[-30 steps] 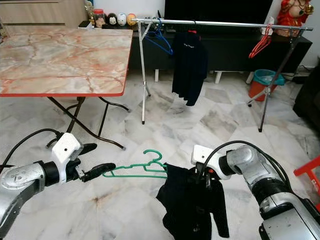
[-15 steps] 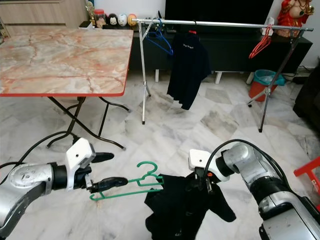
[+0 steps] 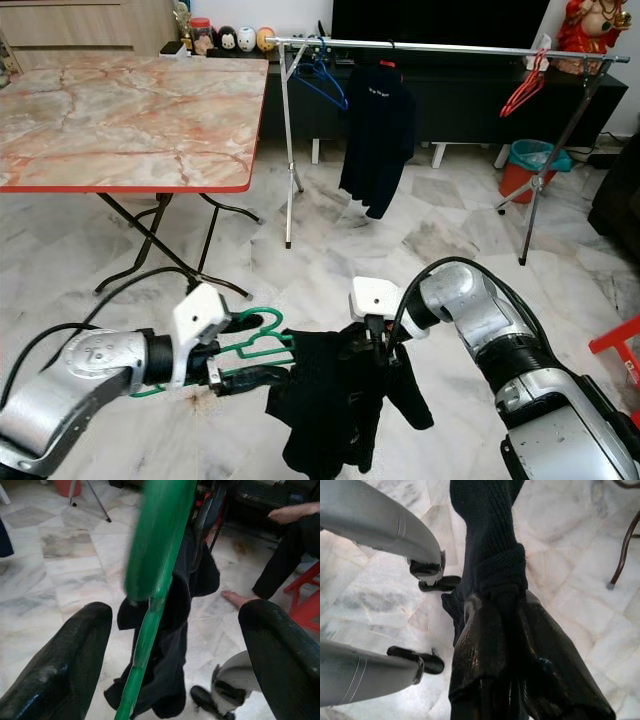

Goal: Hang hanger

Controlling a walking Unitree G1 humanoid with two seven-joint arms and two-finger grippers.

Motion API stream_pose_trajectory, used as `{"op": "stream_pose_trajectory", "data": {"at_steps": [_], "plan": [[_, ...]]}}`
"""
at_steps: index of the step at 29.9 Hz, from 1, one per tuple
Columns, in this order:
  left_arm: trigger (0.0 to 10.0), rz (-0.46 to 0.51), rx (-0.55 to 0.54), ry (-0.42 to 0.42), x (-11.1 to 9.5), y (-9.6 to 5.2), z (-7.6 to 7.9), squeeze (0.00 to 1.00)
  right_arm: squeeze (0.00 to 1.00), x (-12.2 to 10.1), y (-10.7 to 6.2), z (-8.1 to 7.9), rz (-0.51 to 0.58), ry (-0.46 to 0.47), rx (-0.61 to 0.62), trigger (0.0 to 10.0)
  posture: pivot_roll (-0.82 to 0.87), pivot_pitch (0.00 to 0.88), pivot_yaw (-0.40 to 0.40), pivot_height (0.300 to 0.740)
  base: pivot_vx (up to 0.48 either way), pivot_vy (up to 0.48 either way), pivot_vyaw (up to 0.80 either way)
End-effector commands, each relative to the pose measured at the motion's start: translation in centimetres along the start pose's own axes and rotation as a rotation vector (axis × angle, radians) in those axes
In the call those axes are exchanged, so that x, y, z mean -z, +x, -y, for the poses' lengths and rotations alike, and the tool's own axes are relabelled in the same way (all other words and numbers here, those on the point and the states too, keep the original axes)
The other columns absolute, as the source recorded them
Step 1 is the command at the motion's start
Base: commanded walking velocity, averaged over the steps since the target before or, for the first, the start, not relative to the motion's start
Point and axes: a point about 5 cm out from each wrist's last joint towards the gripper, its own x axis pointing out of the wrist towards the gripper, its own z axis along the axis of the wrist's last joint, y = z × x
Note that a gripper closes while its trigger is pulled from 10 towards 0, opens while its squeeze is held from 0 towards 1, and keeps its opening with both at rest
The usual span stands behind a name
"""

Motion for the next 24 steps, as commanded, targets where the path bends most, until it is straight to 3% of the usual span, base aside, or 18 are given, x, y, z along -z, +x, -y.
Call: {"op": "stream_pose_trajectory", "data": {"at_steps": [1,2,3,4,5,6,24], "plan": [[10.0,-0.014,-0.011,0.018,-0.3,0.1,-0.1,0.00,0.00,-1.3,-0.7,0.6,0.043,-0.031,0.027,10.0,0.11,0.000,-0.028,0.740,0.000,0.000,0.00],[9.5,-0.016,-0.019,0.021,-0.2,0.2,-0.2,0.00,0.00,-1.3,-0.7,0.6,0.043,-0.033,0.025,10.0,0.11,0.000,-0.028,0.740,0.000,0.000,0.00],[8.2,-0.018,-0.024,0.024,-0.2,0.3,-0.2,0.00,0.00,-1.3,-0.7,0.6,0.043,-0.034,0.024,10.0,0.11,0.000,-0.028,0.740,0.000,0.000,0.00],[5.3,-0.018,-0.032,0.023,-0.2,0.3,-0.3,0.00,0.00,-1.3,-0.7,0.6,0.043,-0.035,0.023,10.0,0.11,0.000,-0.027,0.740,0.000,0.000,0.00],[5.3,-0.018,-0.032,0.023,-0.2,0.3,-0.3,0.00,0.00,-1.3,-0.7,0.6,0.043,-0.035,0.023,10.0,0.11,0.000,-0.027,0.740,0.000,0.000,0.00],[0.0,-0.019,-0.037,0.020,-0.1,0.4,-0.4,0.00,0.00,-1.3,-0.7,0.5,0.042,-0.035,0.022,10.0,0.11,0.000,-0.028,0.740,0.000,0.000,0.00],[0.0,-0.021,-0.004,0.010,0.2,0.5,-0.2,0.00,0.00,-0.9,-2.0,0.1,0.021,-0.030,0.020,10.0,0.09,0.000,-0.023,0.740,0.000,0.000,0.00]]}}
